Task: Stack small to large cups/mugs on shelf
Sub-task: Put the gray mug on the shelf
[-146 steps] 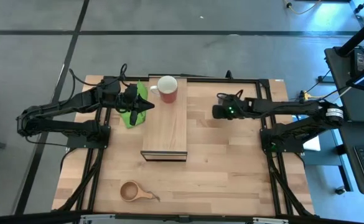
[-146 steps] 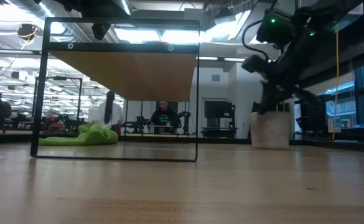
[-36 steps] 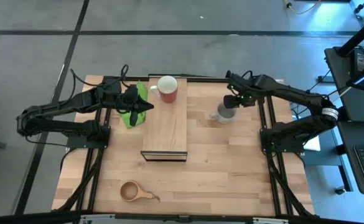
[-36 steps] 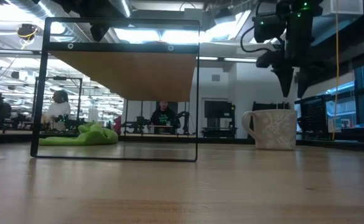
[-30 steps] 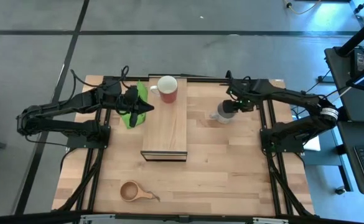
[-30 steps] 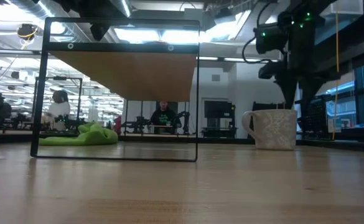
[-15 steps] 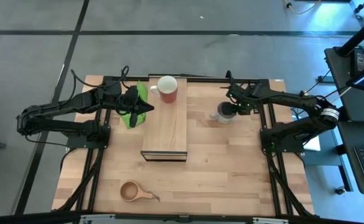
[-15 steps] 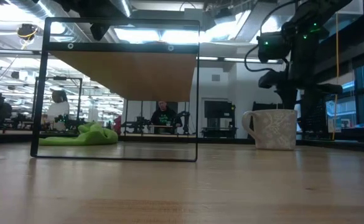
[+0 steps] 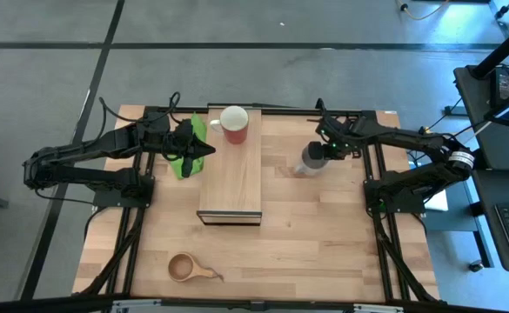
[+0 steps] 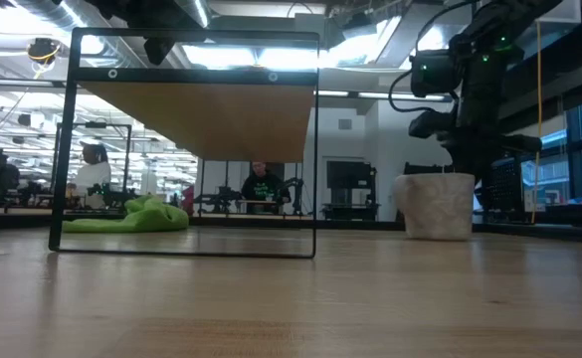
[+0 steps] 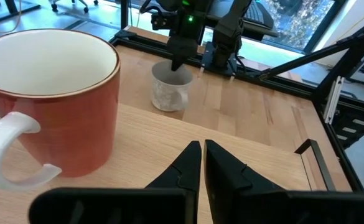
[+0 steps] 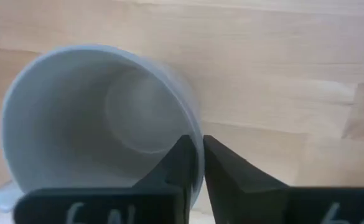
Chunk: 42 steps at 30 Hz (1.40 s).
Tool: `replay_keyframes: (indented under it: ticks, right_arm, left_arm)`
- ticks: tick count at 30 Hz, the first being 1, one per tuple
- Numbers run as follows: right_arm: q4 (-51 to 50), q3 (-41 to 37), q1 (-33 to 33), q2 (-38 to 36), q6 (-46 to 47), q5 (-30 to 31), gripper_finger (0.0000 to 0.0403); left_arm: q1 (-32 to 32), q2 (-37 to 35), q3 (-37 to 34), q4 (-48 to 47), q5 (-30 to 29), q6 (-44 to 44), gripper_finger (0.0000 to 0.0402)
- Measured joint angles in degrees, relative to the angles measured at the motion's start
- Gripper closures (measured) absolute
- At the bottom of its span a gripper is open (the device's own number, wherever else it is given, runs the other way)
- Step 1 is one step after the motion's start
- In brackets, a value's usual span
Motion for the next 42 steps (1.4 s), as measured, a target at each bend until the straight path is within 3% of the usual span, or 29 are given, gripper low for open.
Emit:
replay_keyframes:
  ticks: [9, 13, 19, 25, 31, 42]
  right_arm:
    - [-4.2, 9.7, 3.0, 0.1, 0.1, -1.1, 0.0385]
    - [-9.8, 16.1, 6.2, 0.1, 2.1, 0.4, 0.0381]
    - [-15.0, 25.1, 12.1, 0.0, 8.4, 2.8, 0.0386]
    - [-15.1, 32.8, 18.1, 1.4, 16.1, 8.1, 0.0386]
    - [-13.7, 43.8, 23.2, 10.3, 18.0, 11.3, 0.0386]
    - [-16.0, 69.0, 28.8, 29.1, 17.7, 11.7, 0.0378]
  left_arm:
    - [0.0, -2.9, 0.0, -1.2, -0.1, -1.3, 0.0388]
    - [0.0, -6.5, 0.0, -4.5, -3.6, -2.2, 0.0388]
    - [0.0, -12.5, 0.0, -10.8, -9.0, -2.6, 0.0388]
    - [0.0, -16.0, 0.0, -13.6, -9.8, -2.6, 0.0388]
    - [0.0, -17.7, 0.0, -17.0, -10.3, -2.6, 0.0388]
    - [0.0, -18.9, 0.0, -23.1, -12.6, -4.6, 0.0388]
